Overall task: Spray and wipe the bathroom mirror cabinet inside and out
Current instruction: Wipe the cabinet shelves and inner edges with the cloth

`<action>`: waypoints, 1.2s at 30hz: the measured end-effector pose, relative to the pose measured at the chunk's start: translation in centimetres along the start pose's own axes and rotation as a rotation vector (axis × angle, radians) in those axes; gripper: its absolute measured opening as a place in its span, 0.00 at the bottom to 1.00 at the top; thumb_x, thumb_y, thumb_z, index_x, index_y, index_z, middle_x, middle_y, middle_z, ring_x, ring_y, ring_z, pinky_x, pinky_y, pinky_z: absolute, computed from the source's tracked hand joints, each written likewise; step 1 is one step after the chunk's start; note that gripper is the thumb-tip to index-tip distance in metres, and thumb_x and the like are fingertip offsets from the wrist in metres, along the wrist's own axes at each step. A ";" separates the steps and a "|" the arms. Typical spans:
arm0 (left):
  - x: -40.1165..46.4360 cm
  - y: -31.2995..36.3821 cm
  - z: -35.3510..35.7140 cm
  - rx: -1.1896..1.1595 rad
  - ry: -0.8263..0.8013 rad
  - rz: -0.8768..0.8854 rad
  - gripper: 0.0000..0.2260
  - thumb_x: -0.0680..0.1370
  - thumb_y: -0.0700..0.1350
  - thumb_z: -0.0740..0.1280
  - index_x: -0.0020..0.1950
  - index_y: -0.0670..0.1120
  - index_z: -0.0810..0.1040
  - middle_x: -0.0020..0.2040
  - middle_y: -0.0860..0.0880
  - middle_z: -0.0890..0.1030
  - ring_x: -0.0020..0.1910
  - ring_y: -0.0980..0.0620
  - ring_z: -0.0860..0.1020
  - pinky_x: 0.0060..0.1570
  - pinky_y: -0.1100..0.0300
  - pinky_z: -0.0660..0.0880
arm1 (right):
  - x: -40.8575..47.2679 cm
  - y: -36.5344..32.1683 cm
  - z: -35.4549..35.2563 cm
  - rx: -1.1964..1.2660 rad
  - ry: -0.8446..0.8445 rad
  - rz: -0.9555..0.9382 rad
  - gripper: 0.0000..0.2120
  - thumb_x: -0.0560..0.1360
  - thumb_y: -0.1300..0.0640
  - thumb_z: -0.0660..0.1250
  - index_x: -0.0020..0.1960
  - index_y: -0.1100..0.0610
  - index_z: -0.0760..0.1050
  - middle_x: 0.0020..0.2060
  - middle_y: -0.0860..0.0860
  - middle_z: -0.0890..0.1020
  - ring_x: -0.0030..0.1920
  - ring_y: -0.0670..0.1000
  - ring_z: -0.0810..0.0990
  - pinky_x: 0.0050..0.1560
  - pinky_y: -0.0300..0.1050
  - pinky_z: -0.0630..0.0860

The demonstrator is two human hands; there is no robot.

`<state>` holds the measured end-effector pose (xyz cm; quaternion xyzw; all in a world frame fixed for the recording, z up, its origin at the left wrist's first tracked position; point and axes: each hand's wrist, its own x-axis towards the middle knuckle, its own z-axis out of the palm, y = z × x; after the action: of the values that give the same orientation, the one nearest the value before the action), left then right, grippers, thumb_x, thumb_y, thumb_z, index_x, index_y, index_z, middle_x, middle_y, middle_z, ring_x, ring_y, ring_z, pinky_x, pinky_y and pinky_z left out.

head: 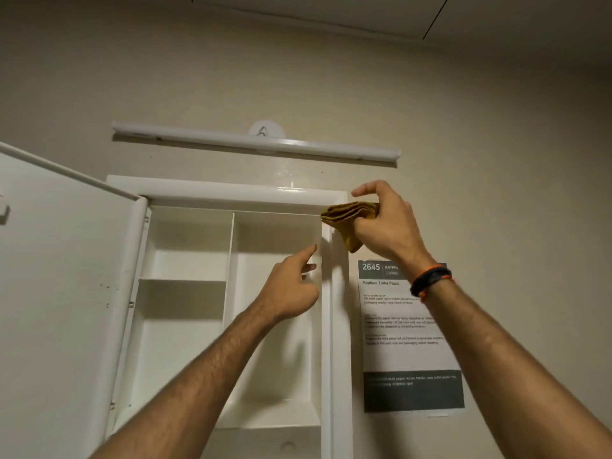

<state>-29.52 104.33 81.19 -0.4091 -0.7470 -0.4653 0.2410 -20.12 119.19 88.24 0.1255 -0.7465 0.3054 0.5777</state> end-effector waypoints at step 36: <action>-0.2 0.2 0.8 -0.111 -0.001 -0.010 0.38 0.71 0.29 0.66 0.77 0.52 0.62 0.72 0.54 0.71 0.71 0.53 0.69 0.49 0.69 0.73 | 4.5 -0.7 1.7 -0.452 0.261 -0.327 0.13 0.67 0.55 0.78 0.50 0.55 0.83 0.51 0.52 0.79 0.54 0.53 0.75 0.51 0.45 0.75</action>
<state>-29.22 105.03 80.72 -0.4185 -0.7221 -0.5071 0.2152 -22.48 118.38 92.44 0.0721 -0.6849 0.0478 0.7235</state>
